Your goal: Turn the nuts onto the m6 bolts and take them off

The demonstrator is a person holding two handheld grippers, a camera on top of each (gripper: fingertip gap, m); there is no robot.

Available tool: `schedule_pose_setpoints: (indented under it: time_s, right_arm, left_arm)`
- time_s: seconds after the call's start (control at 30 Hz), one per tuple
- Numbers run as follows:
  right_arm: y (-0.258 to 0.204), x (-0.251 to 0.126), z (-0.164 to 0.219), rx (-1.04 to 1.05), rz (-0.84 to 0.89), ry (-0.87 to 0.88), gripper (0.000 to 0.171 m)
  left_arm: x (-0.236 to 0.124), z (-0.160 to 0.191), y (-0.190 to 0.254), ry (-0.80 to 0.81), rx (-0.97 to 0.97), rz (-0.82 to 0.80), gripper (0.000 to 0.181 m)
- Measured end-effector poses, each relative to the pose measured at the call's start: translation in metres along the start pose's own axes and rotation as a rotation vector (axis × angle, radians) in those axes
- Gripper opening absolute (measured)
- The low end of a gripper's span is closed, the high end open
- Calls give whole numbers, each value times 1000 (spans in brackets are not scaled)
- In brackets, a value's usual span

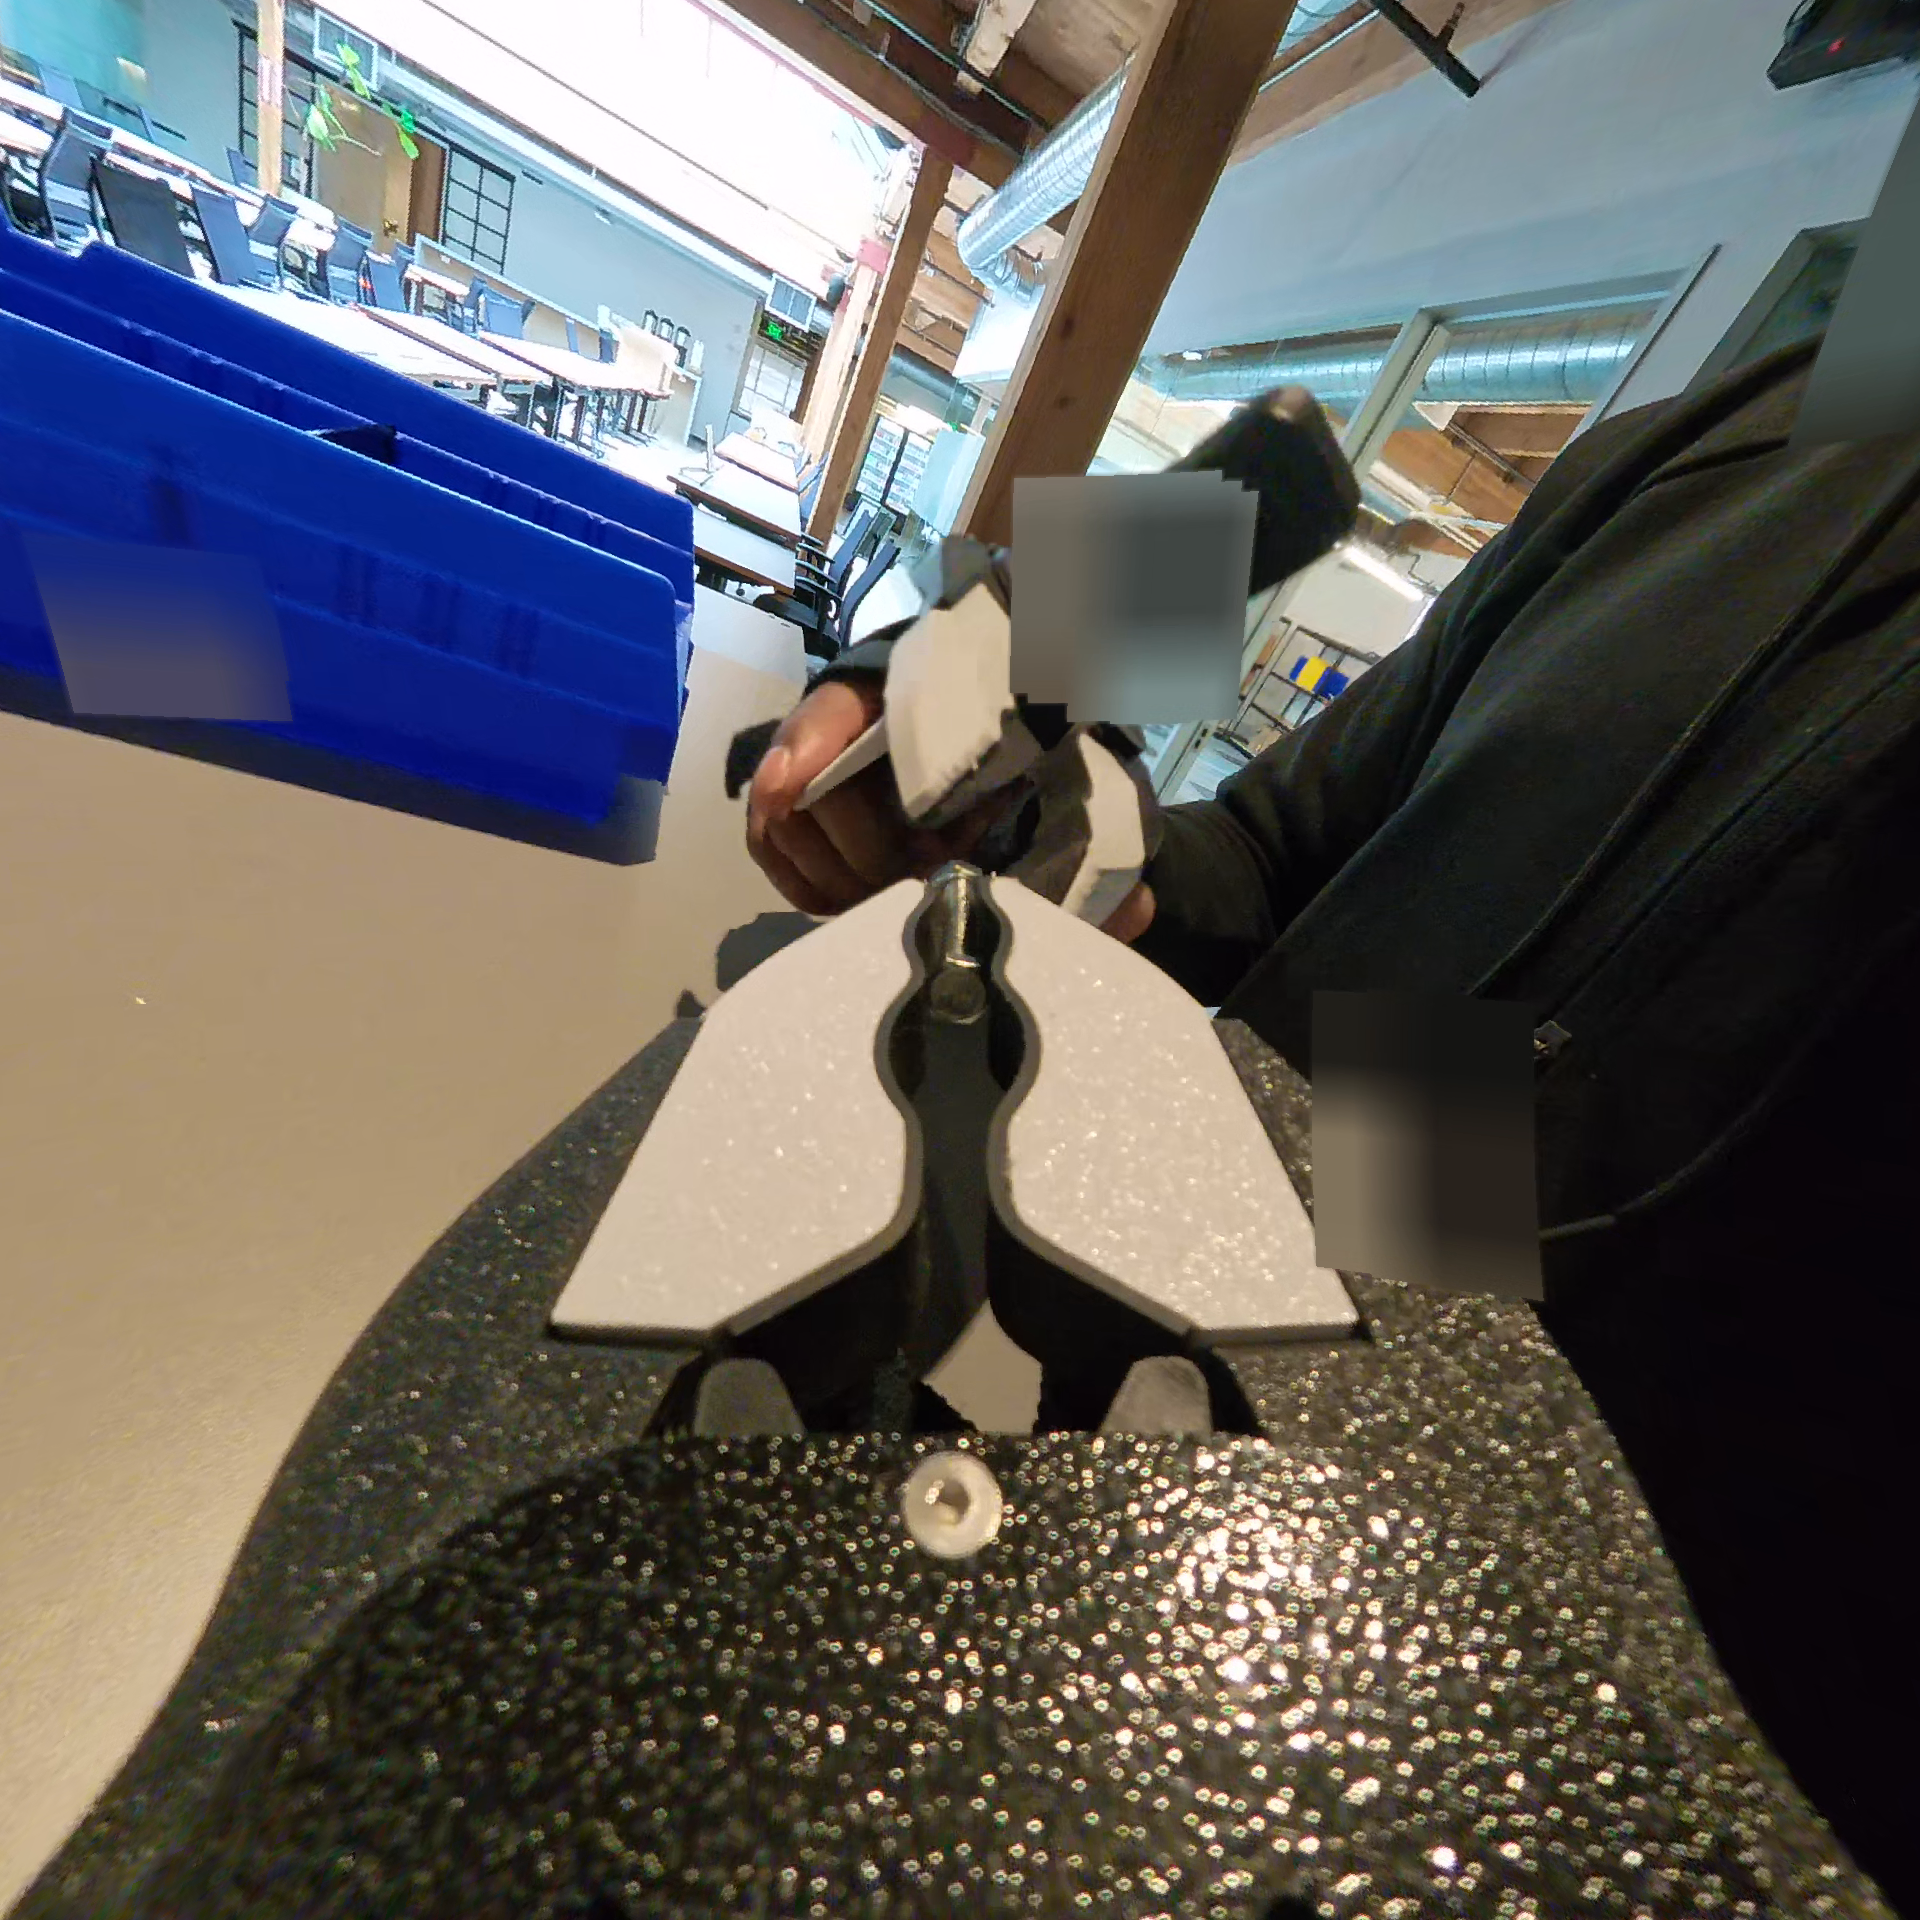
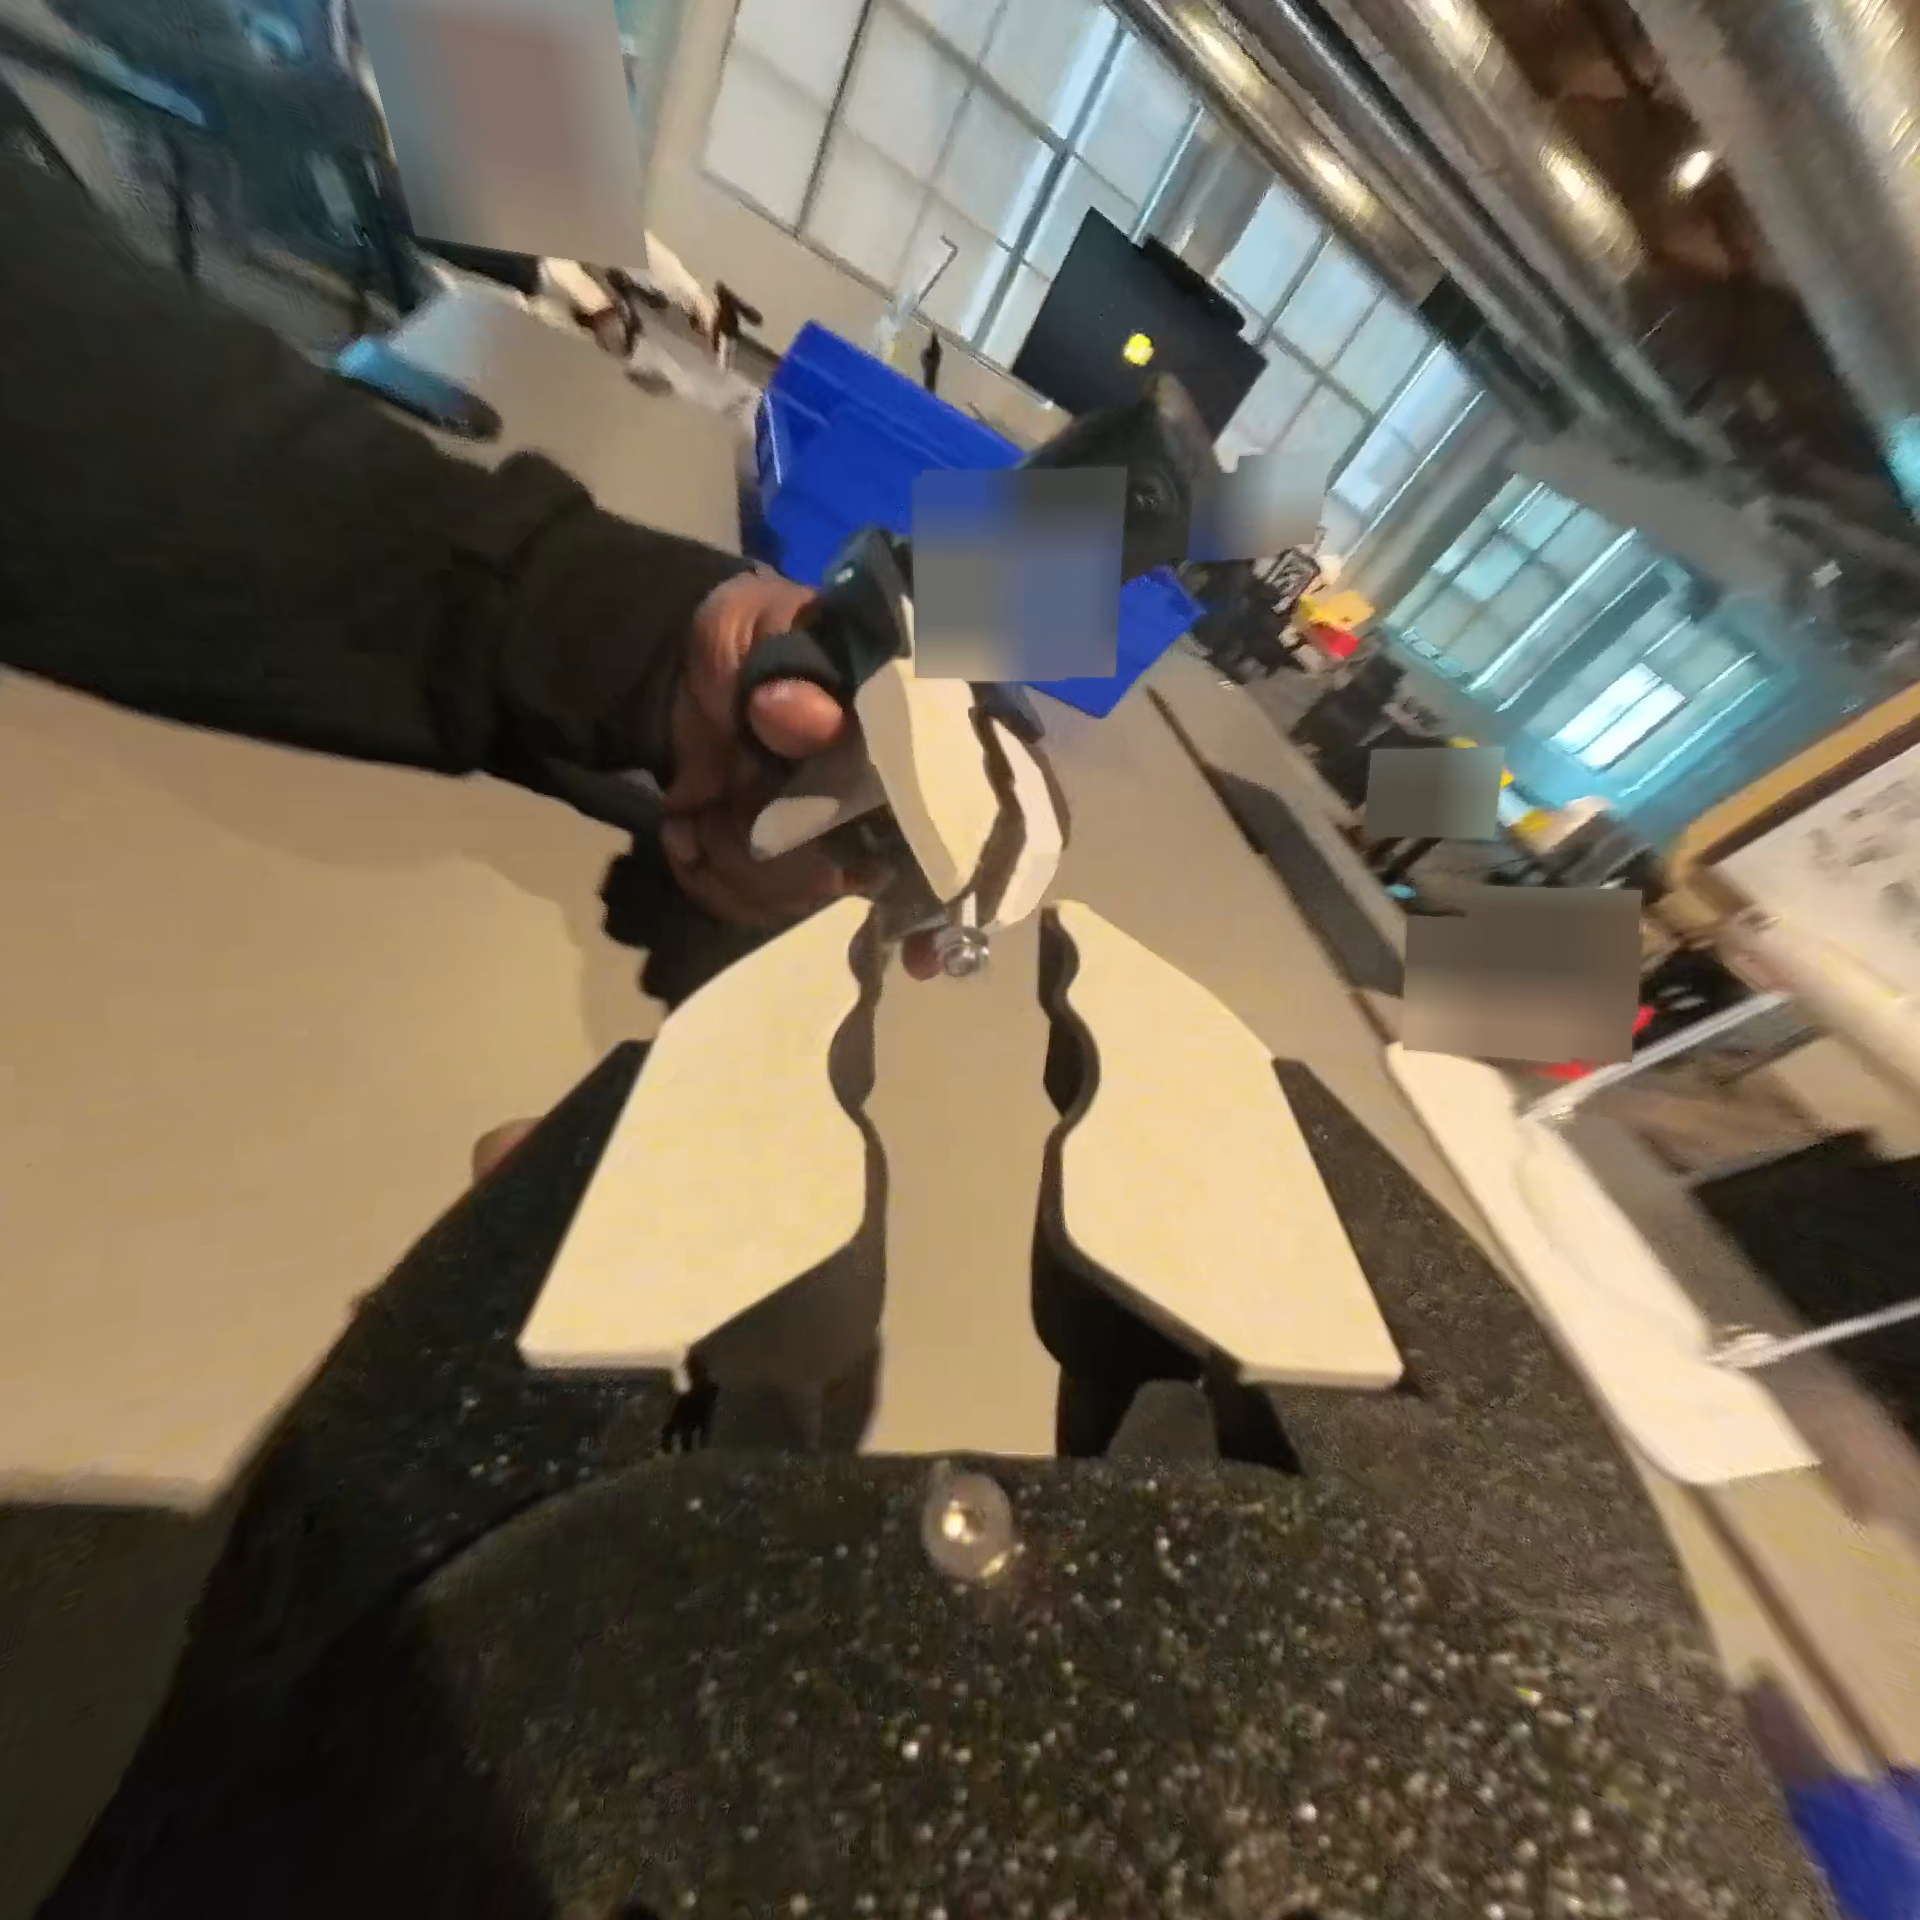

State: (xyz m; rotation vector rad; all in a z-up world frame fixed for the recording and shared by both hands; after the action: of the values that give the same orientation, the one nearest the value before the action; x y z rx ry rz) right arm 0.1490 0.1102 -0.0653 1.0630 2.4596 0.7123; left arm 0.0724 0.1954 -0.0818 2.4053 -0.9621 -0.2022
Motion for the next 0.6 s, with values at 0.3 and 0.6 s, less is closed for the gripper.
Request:
schedule_pose_setpoints:
  time_s: [0.3,0.6]
  right_arm:
    - [4,6,9,214,-52,-21,22]
    - [-2,9,11,12,9,-67,11]
  left_arm:
    - [0,0,0,-2,5,-1,6]
    - [0,0,0,-1,3,0,6]
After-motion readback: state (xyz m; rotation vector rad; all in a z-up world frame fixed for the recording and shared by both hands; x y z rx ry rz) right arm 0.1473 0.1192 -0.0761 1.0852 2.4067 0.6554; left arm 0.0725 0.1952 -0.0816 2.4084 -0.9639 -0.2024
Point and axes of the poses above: each gripper's, where its closed fingertips meet, x out along the fingers, z out of its underside, y = z × x across the jaws, the point moved 6 cm from there along -x, back along the fingers, and after that the axes turned 8 degrees about -x, right-handed, at the moved point
